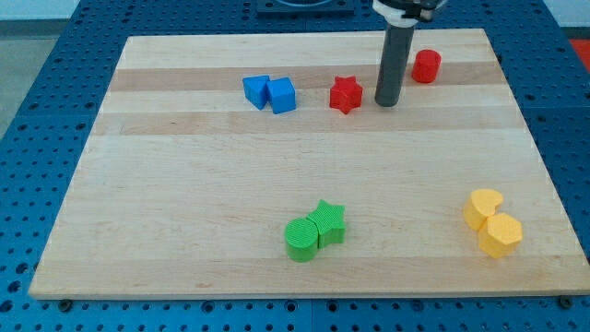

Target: Place the red star to the right of the blue cube

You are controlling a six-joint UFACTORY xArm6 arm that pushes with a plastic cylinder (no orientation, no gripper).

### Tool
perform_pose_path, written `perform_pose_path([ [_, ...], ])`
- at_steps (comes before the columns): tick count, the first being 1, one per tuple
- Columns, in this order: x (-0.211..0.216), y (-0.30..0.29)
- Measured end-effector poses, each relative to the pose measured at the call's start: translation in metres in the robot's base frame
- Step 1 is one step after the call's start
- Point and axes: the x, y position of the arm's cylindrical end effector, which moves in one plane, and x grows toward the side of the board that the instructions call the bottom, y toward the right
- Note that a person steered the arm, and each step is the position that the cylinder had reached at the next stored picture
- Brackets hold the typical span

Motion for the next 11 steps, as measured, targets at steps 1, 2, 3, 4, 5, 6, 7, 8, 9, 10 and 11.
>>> perform_pose_path([
  [1, 0.007, -0.012],
  [2, 0.006, -0.034],
  [3, 0.006, -0.056],
  [4, 0.006, -0.076],
  [5, 0.006, -0.087],
  [6, 0.021, -0.048],
  [7, 0.022, 0.012],
  [8, -0.026, 0.024],
  [9, -0.036, 0.006],
  [10, -0.036, -0.028],
  [11, -0.036, -0.056],
])
